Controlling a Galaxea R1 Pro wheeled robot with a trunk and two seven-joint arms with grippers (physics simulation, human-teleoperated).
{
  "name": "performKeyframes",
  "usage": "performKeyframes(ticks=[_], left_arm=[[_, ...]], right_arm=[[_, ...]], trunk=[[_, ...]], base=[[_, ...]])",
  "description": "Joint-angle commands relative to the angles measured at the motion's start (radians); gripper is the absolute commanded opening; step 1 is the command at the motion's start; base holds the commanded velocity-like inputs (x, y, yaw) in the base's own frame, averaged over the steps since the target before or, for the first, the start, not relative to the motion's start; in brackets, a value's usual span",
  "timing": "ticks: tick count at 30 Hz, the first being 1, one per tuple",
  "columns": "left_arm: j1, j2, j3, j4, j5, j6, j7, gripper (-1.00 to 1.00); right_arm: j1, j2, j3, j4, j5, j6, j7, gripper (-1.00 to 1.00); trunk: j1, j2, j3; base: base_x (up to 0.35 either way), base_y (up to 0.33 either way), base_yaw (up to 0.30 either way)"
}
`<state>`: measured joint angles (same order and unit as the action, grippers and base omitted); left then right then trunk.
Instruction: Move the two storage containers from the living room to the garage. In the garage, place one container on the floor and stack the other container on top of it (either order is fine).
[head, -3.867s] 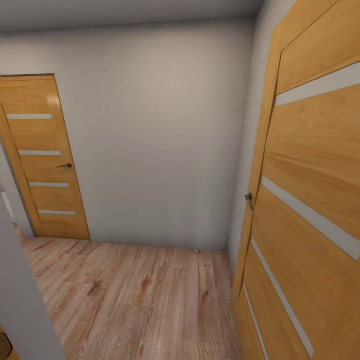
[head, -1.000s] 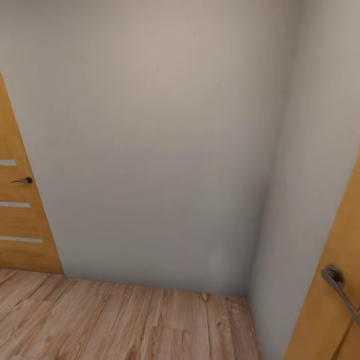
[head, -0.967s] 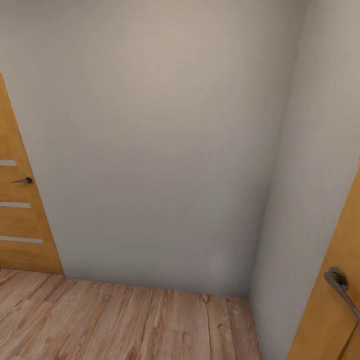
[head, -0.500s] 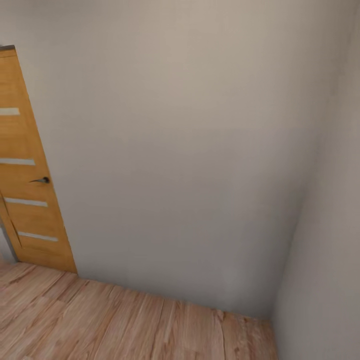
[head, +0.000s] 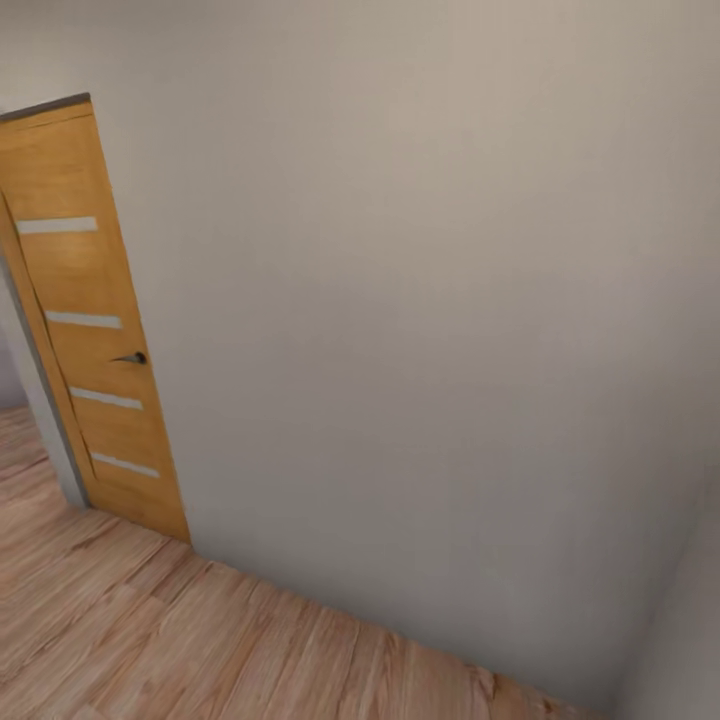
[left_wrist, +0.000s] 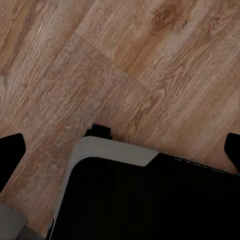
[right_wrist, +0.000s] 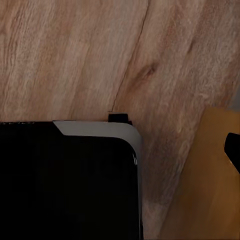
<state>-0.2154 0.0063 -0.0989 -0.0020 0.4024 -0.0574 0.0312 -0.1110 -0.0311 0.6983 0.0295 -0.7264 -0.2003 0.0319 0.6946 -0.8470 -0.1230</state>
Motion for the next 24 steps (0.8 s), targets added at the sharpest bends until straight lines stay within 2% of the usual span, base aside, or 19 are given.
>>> performKeyframes(ticks=[1, 11, 24], left_arm=[[-0.001, 0.000, -0.009, 0.000, 0.007, -0.002, 0.002, 1.00], [-0.001, 0.000, -0.009, 0.000, 0.010, -0.003, 0.002, 1.00], [-0.001, 0.000, -0.009, 0.000, 0.010, -0.004, 0.004, 1.00]], right_arm=[[-0.001, 0.001, 0.009, 0.003, -0.009, -0.005, 0.003, 1.00], [-0.001, 0.002, 0.009, 0.003, -0.008, -0.004, 0.003, 1.00], [-0.001, 0.003, 0.007, 0.002, -0.008, -0.003, 0.006, 1.00]], trunk=[[0.001, -0.001, -0.002], [0.001, -0.001, -0.002], [0.001, -0.001, -0.002]], base=[[0.316, 0.000, 0.269], [0.282, 0.000, 0.269], [0.018, 0.000, 0.269]])
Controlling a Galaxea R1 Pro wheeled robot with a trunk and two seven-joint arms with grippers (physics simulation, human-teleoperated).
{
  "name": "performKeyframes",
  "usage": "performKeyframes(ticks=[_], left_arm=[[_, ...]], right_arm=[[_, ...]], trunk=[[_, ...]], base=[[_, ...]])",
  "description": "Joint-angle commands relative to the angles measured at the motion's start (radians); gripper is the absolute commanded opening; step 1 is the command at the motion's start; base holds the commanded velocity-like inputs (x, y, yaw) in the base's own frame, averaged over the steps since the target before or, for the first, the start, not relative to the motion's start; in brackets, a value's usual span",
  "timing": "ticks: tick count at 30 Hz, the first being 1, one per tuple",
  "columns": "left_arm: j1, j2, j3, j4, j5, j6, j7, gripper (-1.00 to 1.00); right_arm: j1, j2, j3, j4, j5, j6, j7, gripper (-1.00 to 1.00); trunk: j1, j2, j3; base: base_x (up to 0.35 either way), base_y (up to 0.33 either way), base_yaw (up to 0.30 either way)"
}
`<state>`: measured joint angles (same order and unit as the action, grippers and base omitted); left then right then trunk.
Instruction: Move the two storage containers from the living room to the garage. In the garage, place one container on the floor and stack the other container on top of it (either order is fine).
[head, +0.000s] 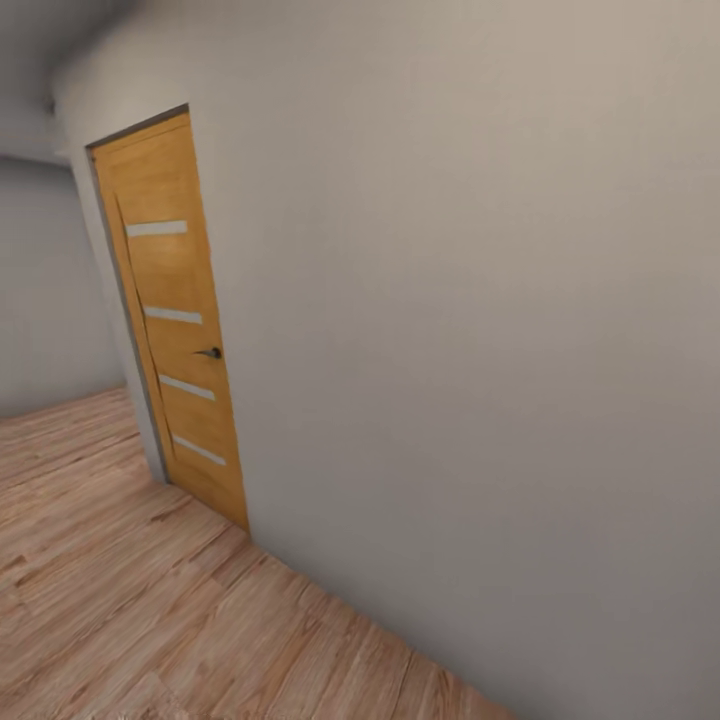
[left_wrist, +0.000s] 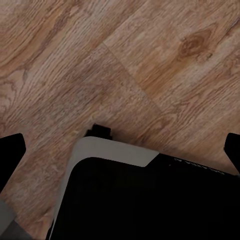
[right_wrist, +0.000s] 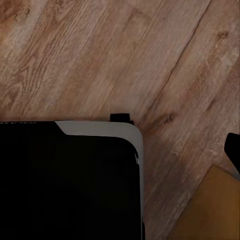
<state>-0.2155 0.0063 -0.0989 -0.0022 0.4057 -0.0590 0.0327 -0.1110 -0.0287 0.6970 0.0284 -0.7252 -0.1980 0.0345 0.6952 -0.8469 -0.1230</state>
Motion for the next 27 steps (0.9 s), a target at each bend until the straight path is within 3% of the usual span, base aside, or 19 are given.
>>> performKeyframes(ticks=[1, 27], left_arm=[[-0.001, 0.000, -0.008, 0.001, 0.007, -0.002, 0.003, 1.00], [-0.001, 0.001, -0.008, -0.001, 0.007, -0.002, 0.002, 1.00]], right_arm=[[-0.001, 0.001, 0.008, 0.003, -0.010, -0.005, 0.004, 1.00], [-0.001, 0.004, 0.006, 0.002, -0.013, -0.002, 0.002, 1.00]], trunk=[[0.000, -0.001, -0.002], [0.000, -0.001, -0.002]], base=[[0.001, 0.000, 0.269], [0.000, 0.000, 0.269]])
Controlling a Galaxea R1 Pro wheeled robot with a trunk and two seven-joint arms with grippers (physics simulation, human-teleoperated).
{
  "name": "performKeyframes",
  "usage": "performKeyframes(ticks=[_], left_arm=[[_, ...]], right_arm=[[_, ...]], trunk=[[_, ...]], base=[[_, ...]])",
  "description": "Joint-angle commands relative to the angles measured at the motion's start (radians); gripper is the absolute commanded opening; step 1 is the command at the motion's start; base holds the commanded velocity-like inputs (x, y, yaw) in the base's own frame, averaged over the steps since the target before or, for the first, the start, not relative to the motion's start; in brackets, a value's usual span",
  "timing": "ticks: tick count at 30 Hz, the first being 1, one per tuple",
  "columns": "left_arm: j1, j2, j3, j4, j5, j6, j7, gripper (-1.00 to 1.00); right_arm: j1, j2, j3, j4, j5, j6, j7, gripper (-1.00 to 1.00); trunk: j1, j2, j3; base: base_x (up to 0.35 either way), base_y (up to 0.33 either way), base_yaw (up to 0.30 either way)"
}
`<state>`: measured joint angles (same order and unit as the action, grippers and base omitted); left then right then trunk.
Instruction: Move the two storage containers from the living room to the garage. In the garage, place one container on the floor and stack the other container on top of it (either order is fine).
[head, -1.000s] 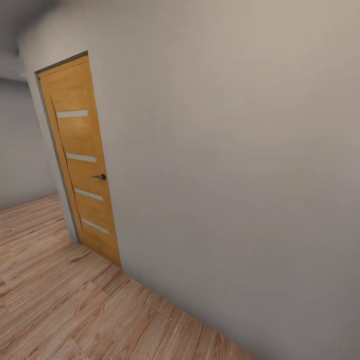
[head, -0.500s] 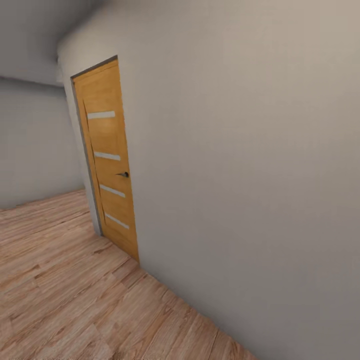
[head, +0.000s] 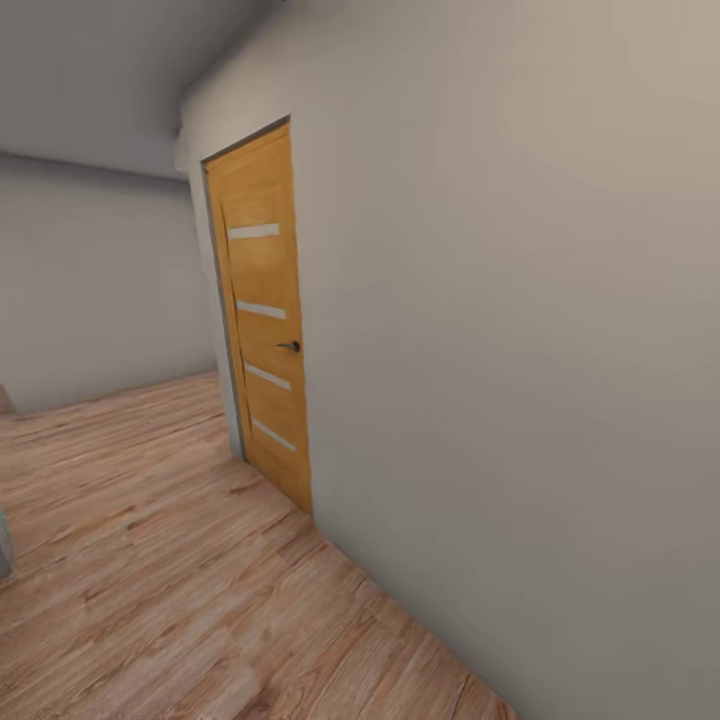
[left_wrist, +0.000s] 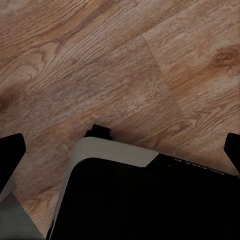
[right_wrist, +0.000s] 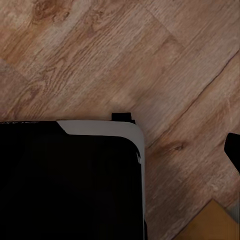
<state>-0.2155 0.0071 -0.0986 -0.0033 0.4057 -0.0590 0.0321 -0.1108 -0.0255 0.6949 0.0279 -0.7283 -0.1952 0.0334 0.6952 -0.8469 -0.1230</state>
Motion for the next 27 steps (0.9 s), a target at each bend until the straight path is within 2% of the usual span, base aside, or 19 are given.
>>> performKeyframes(ticks=[1, 27], left_arm=[[-0.001, 0.000, -0.009, 0.000, 0.007, -0.002, 0.003, 1.00], [-0.001, -0.002, -0.009, 0.000, 0.004, -0.002, 0.002, 1.00]], right_arm=[[-0.001, -0.001, 0.008, 0.003, -0.009, -0.008, 0.003, 1.00], [-0.001, -0.007, 0.006, 0.003, -0.011, -0.010, 0.002, 1.00]], trunk=[[0.000, -0.001, -0.002], [0.000, -0.001, -0.002]], base=[[0.000, 0.000, 0.269], [0.010, 0.000, 0.269]])
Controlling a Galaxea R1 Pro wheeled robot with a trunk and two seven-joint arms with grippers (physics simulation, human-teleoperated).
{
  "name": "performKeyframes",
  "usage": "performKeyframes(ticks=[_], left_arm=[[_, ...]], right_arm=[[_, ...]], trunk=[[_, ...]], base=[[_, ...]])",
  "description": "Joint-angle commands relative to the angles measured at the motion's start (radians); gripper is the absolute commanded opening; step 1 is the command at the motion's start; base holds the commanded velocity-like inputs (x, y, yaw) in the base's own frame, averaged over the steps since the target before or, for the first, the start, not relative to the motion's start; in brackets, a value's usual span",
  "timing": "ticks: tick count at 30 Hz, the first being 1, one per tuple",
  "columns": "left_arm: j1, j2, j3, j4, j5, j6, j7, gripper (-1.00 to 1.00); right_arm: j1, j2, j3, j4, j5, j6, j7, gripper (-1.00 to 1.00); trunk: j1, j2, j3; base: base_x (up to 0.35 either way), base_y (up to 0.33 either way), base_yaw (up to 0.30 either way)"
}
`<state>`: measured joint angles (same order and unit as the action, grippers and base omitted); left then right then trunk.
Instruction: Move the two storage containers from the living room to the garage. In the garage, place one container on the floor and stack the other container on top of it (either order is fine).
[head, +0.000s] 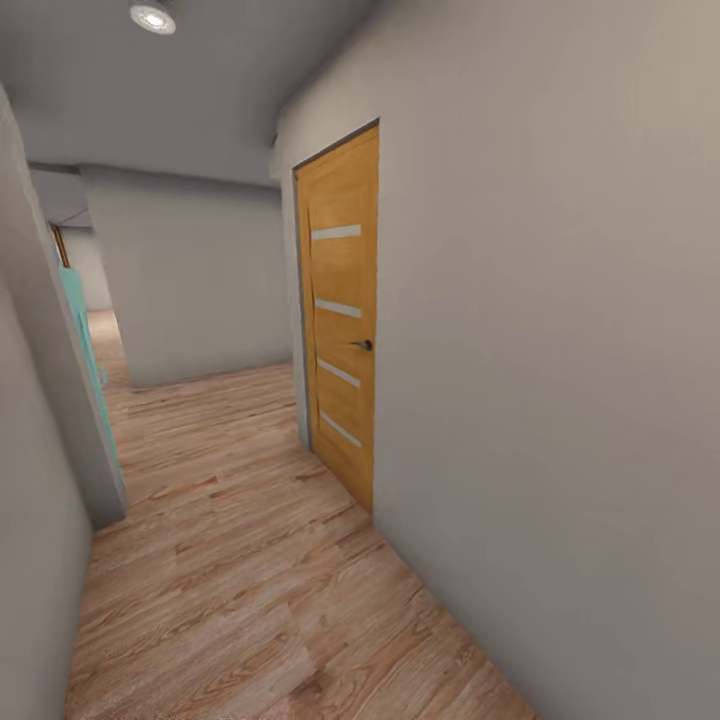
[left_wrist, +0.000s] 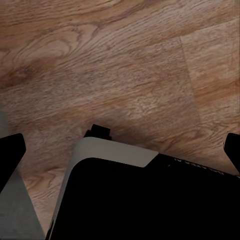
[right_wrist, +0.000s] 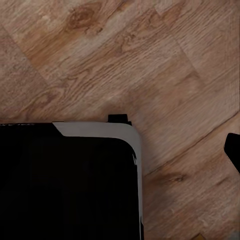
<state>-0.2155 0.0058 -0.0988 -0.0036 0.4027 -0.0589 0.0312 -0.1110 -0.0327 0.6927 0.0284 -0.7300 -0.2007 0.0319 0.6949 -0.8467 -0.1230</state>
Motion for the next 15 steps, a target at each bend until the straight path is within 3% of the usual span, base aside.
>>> performKeyframes(ticks=[1, 15], left_arm=[[-0.001, -0.001, -0.009, 0.001, 0.007, -0.002, 0.003, 1.00], [-0.001, 0.001, -0.008, 0.001, 0.008, -0.002, 0.003, 1.00]], right_arm=[[-0.001, 0.001, 0.008, 0.003, -0.009, -0.005, 0.003, 1.00], [-0.001, 0.002, 0.007, 0.003, -0.009, -0.004, 0.003, 1.00]], trunk=[[0.000, -0.001, -0.002], [0.000, -0.001, -0.002]], base=[[0.078, 0.000, 0.269], [0.140, 0.000, 0.264]])
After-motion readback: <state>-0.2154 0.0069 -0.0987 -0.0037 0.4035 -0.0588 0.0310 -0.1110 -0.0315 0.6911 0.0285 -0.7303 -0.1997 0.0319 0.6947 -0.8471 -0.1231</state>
